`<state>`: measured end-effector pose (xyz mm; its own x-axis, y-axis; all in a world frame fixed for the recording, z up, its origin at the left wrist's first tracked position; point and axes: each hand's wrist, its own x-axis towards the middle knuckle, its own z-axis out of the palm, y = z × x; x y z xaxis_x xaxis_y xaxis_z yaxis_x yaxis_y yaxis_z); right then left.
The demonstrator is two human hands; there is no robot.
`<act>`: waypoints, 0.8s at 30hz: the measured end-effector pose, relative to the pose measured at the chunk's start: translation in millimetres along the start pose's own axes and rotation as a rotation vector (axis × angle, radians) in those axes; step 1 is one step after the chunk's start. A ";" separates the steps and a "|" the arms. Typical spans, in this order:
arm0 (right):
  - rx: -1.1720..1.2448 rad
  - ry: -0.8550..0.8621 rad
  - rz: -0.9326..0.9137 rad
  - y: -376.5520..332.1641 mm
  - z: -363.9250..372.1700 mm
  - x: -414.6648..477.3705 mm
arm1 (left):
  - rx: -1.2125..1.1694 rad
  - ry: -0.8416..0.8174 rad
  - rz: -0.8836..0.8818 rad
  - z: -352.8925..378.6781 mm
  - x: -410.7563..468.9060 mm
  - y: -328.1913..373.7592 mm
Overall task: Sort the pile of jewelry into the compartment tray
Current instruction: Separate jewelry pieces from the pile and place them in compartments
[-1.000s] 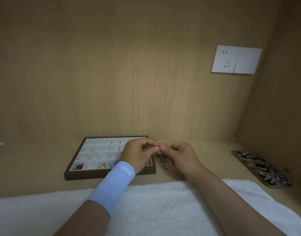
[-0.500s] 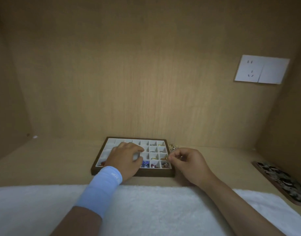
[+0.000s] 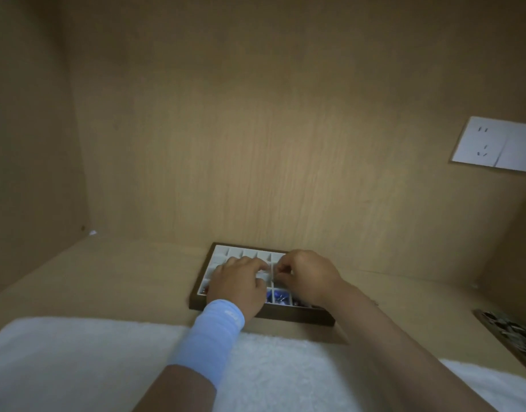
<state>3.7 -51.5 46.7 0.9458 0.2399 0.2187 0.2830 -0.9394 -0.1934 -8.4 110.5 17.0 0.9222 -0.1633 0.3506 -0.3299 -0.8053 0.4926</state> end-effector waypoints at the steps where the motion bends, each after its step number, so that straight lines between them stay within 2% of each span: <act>1: -0.020 -0.008 0.003 -1.0 0.4 2.0 | 0.007 0.002 0.005 -0.1 -0.5 1.0; 5: 0.018 -0.013 0.029 -7.1 0.9 10.2 | 0.035 0.109 0.037 -9.9 9.5 -12.2; 7: 0.080 -0.026 0.009 -14.1 0.6 14.1 | 0.031 0.194 -0.017 -20.1 16.4 -31.2; 10: 0.155 -0.036 -0.031 -31.4 0.2 23.7 | -0.083 0.217 -0.212 -30.0 21.7 -64.9; 14: 0.139 -0.078 -0.110 -60.4 4.6 42.6 | -0.461 0.157 -0.459 -34.0 23.2 -82.0; 19: 0.027 -0.109 -0.168 -83.6 16.1 63.1 | -0.532 0.180 -0.497 -34.2 24.9 -81.8; 24: -0.086 -0.120 -0.216 -97.9 26.4 75.2 | -0.491 0.163 -0.493 -32.7 29.8 -84.7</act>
<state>51.3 65.0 56.8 0.8784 0.4599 0.1298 0.4710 -0.8792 -0.0719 40.3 192.5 11.7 0.9580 0.2720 0.0905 0.0294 -0.4073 0.9128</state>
